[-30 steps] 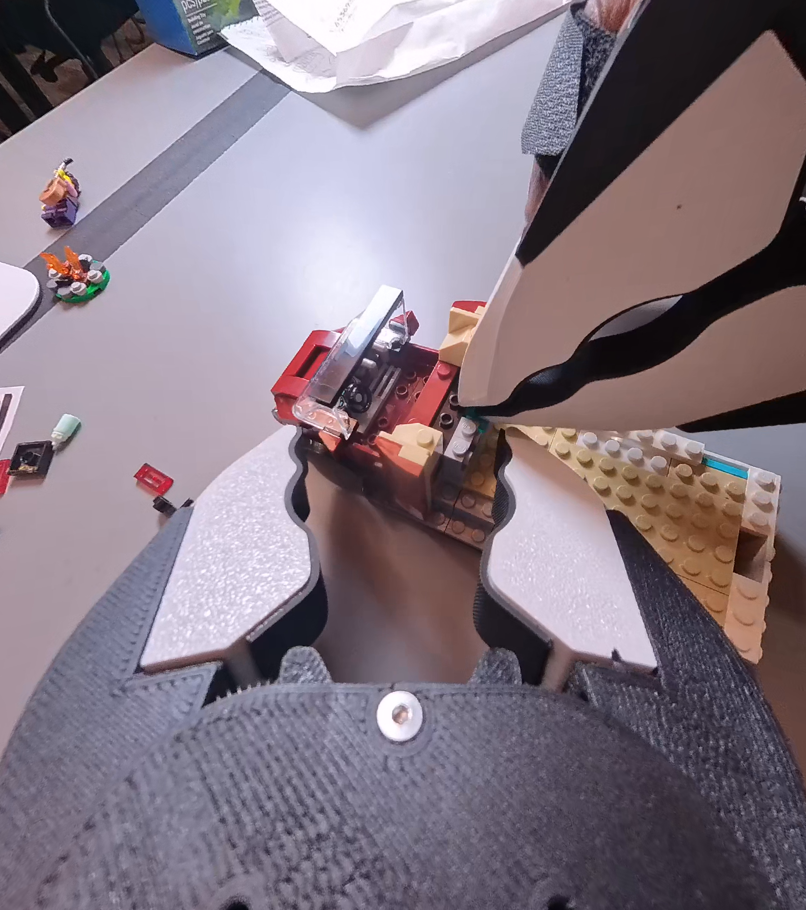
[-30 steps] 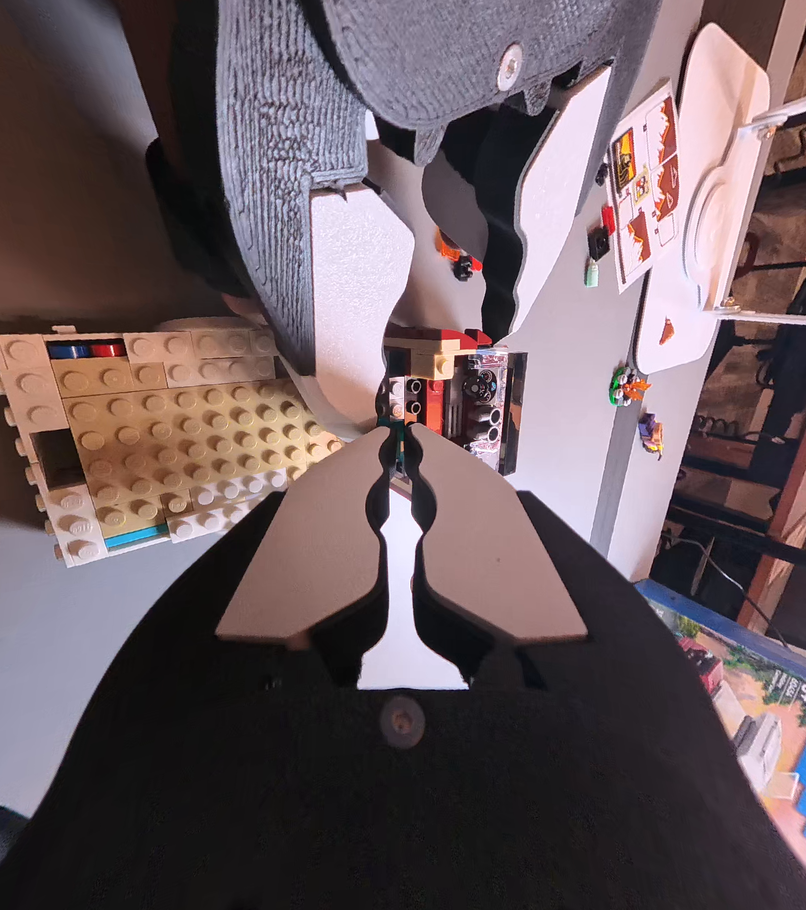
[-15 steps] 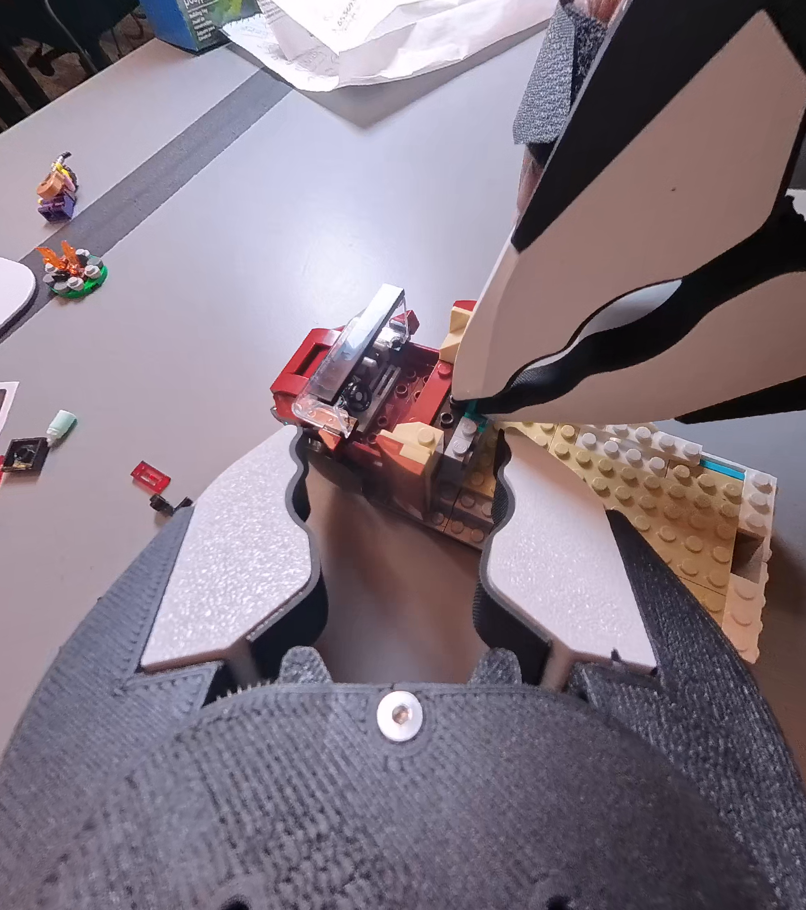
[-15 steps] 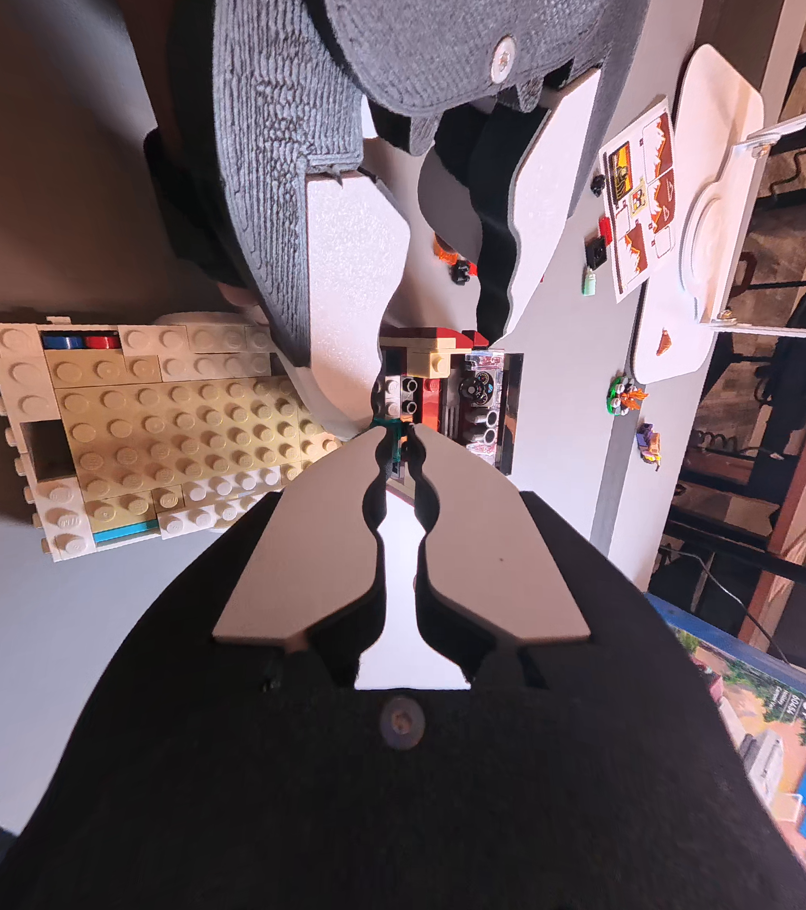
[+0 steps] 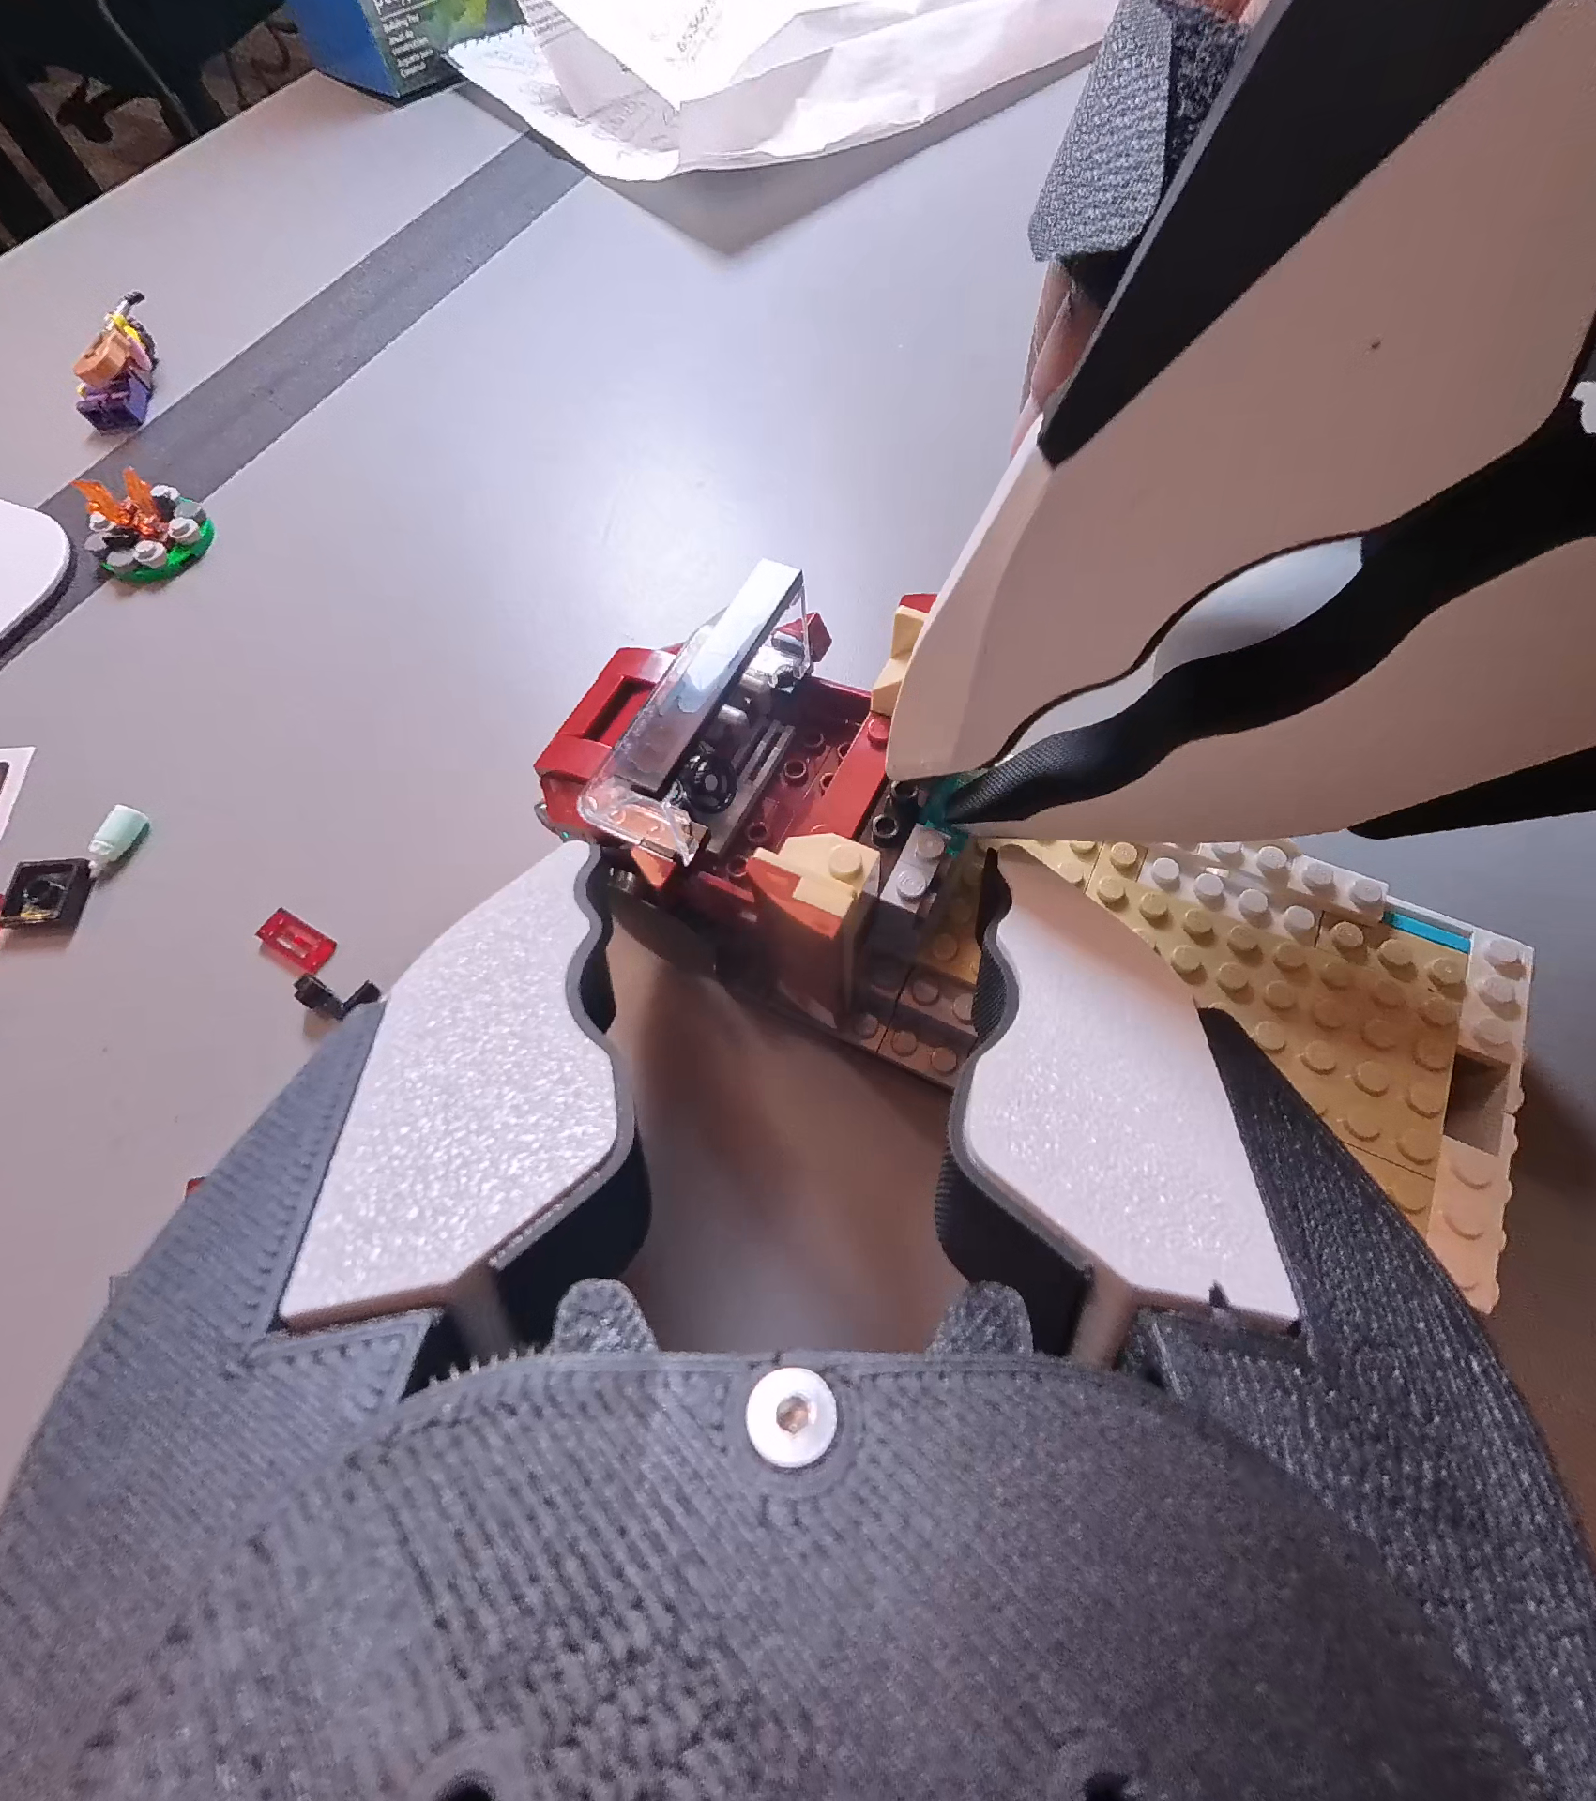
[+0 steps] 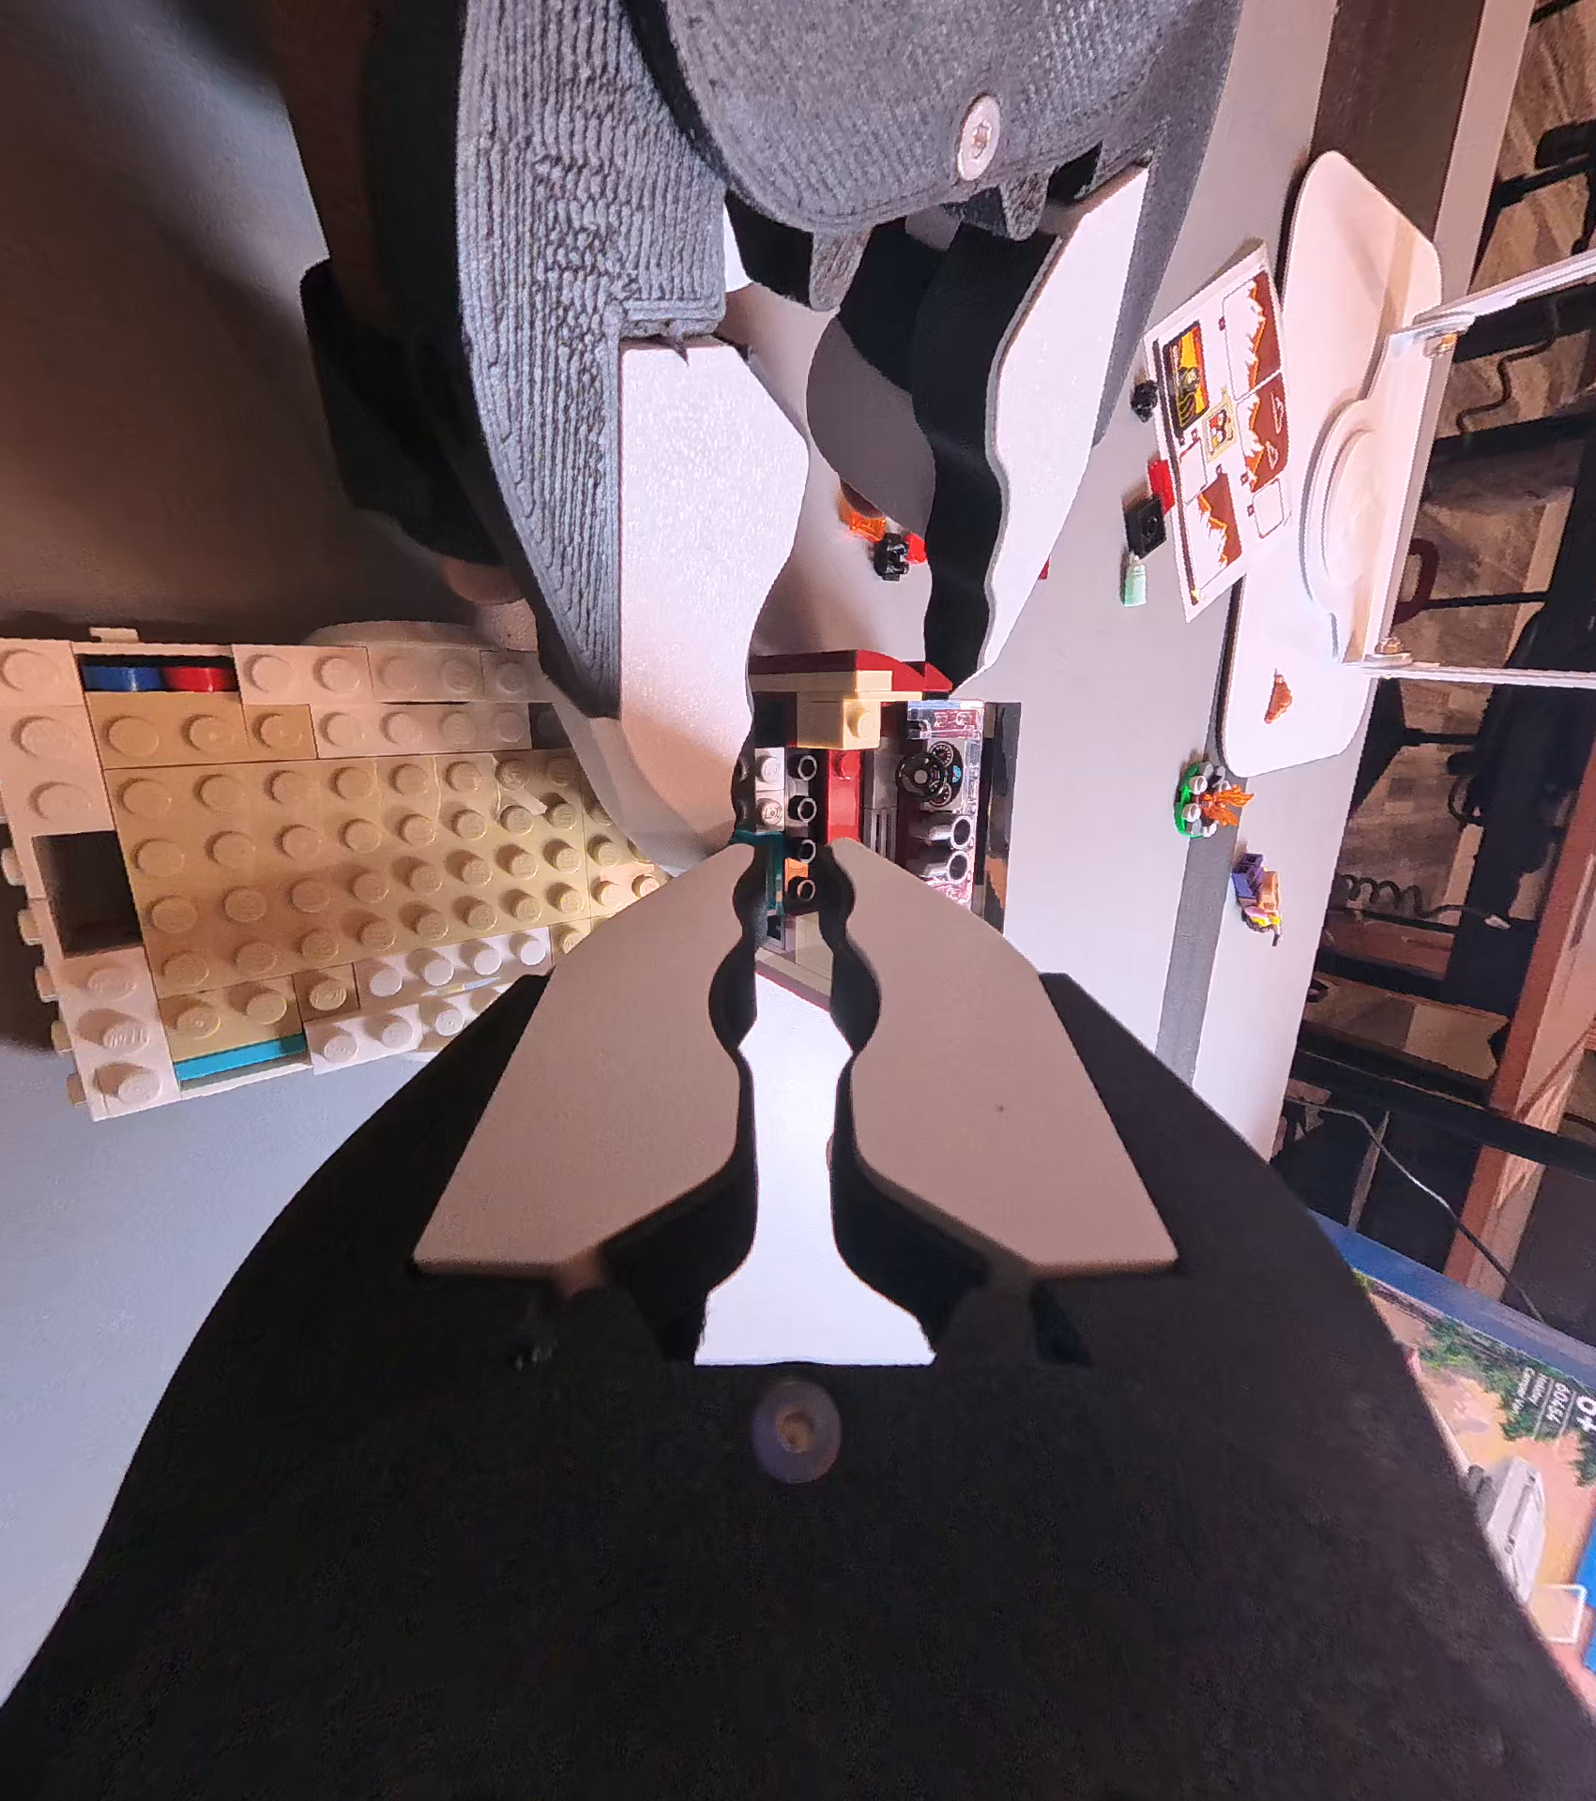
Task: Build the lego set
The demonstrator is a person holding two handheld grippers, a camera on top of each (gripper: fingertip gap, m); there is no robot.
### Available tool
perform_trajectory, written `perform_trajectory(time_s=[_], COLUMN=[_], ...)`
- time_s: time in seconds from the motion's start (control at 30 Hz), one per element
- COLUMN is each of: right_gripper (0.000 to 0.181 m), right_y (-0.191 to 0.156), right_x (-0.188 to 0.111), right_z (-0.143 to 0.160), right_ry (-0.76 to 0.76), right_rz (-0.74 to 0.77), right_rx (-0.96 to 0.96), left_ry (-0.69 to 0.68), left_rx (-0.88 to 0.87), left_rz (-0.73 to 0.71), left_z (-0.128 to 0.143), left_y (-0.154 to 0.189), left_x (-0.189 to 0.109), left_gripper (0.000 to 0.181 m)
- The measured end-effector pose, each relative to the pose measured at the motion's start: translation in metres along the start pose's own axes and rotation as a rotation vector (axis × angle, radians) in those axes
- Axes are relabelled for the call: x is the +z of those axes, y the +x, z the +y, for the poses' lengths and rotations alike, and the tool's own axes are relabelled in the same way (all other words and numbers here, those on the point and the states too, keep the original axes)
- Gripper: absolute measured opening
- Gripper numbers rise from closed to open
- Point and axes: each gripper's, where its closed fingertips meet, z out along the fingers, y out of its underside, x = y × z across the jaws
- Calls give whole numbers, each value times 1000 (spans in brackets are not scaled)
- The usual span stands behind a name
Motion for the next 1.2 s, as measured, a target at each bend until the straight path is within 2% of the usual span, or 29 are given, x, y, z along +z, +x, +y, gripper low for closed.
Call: perform_trajectory(time_s=[0.87,0.93,1.0,1.2], right_gripper=[9,8,0,0], right_y=[5,5,3,-9], right_x=[-5,-7,-9,-4], right_z=[-2,-2,-3,0], right_ry=[28,35,45,1], right_rz=[8,-2,-25,-128], right_rx=[27,38,46,65], left_ry=[1,1,1,0], left_rx=[-8,-9,-10,-10], left_rz=[-7,-7,-7,-6], left_z=[0,0,0,0], left_y=[-1,-1,-1,-1], left_x=[1,1,1,1], left_gripper=[72,72,72,72])
